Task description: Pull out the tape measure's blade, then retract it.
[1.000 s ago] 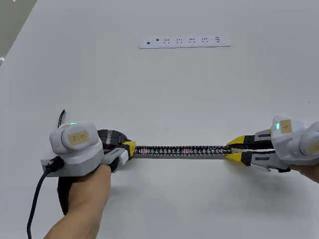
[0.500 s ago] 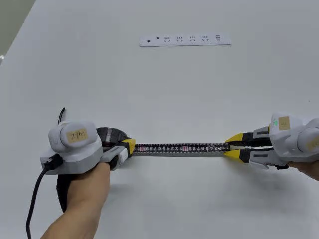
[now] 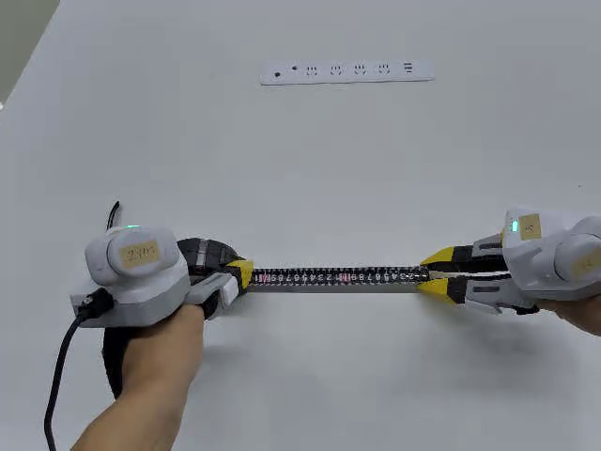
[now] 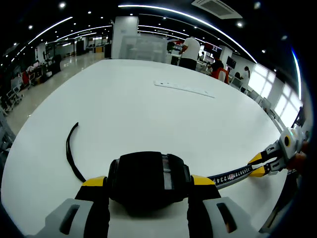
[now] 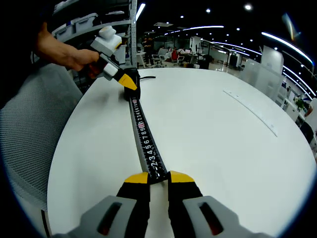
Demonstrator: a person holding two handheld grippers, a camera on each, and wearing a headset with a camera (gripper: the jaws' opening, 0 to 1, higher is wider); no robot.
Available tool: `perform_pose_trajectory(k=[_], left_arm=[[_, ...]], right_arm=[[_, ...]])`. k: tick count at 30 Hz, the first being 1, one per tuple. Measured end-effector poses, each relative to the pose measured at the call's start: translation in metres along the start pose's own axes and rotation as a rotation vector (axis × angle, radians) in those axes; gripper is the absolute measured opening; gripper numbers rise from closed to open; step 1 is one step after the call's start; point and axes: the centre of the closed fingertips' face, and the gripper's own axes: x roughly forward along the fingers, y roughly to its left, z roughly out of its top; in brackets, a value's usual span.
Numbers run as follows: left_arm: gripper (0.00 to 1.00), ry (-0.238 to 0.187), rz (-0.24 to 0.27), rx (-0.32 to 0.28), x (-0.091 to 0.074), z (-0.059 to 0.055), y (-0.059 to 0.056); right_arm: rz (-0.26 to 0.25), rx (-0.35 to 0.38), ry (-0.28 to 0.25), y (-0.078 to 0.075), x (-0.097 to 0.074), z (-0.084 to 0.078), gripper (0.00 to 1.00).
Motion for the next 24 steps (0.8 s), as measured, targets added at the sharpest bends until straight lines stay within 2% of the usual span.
perform_pose_trajectory(k=[24], left_arm=[[0.6, 0.003, -0.009, -0.005, -0.001, 0.0, 0.0]], right_arm=[[0.016, 0.006, -0.01, 0.005, 0.011, 0.011, 0.11]])
